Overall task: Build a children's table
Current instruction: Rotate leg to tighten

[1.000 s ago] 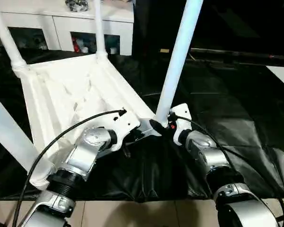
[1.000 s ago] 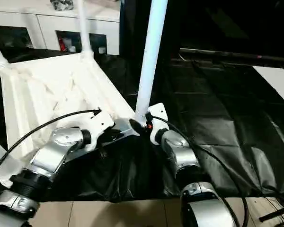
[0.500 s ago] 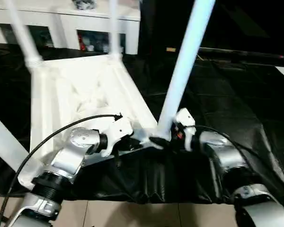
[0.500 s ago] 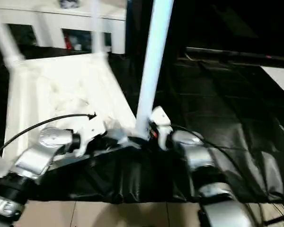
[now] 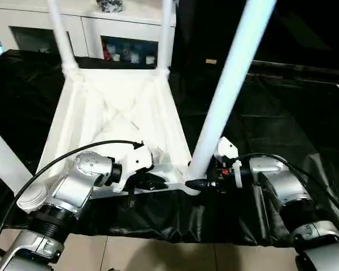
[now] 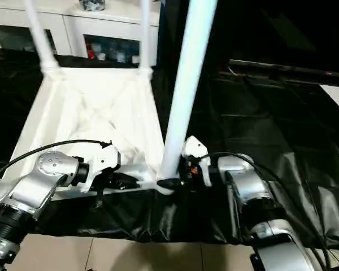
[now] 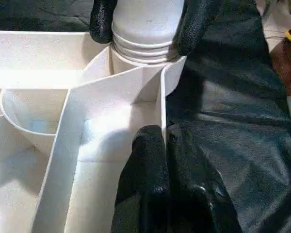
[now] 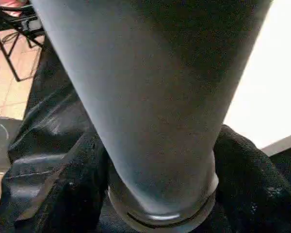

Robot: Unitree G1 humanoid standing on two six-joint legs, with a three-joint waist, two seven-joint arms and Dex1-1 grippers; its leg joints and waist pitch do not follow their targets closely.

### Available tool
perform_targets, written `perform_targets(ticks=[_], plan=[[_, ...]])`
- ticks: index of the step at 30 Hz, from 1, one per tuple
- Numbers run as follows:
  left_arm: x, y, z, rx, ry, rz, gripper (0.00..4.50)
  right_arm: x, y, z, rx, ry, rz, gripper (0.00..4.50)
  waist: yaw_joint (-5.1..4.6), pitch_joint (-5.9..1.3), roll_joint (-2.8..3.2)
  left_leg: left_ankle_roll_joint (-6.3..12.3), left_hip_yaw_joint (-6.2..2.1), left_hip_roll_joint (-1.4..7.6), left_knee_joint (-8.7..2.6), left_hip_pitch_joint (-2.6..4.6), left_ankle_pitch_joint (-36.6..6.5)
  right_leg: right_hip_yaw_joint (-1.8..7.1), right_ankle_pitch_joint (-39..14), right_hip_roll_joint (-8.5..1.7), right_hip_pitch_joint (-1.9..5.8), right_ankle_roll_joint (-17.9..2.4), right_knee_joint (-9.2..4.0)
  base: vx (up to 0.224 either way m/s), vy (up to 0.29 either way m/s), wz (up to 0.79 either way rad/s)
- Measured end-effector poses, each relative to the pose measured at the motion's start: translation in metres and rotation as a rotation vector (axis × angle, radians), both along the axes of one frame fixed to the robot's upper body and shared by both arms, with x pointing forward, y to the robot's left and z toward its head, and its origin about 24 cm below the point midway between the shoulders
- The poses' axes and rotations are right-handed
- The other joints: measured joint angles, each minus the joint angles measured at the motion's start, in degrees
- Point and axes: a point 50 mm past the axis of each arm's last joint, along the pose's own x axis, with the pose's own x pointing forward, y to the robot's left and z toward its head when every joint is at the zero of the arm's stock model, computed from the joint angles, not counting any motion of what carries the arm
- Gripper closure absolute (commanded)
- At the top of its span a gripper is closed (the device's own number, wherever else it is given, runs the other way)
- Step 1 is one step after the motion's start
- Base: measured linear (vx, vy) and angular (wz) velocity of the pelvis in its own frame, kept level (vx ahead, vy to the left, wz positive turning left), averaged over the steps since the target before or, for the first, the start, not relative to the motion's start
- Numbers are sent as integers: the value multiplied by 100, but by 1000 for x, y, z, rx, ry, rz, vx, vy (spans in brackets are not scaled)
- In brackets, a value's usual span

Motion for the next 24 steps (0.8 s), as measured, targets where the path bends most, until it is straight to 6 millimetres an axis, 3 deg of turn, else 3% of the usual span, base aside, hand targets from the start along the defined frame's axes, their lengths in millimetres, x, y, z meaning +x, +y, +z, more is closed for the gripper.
perform_targets(ticks=[9,15,19,24], plan=[[2,-2,-2,3,-18,29,450,0,0,-4,10,-1,-51,180,-3,-7,-14,0,0,1,7,15,1,2,-20,-2,20,33,3,0,0,0],[11,-12,-6,-3,-74,206,450,13,7,-12,66,-21,-342,181,-82,-7,-24,-1,-4,1,12,17,2,1,-20,-2,21,35,1,0,0,0],[19,-29,-8,3,-119,347,450,27,22,-16,97,-34,-612,181,-203,-9,-24,-3,-12,2,18,13,3,-2,-20,-1,14,35,2,0,0,0],[24,-40,-7,8,-156,447,450,38,41,-14,108,-60,-820,181,-257,-12,-26,-6,0,1,-6,11,0,-2,-18,0,-5,33,4,0,0,0]])
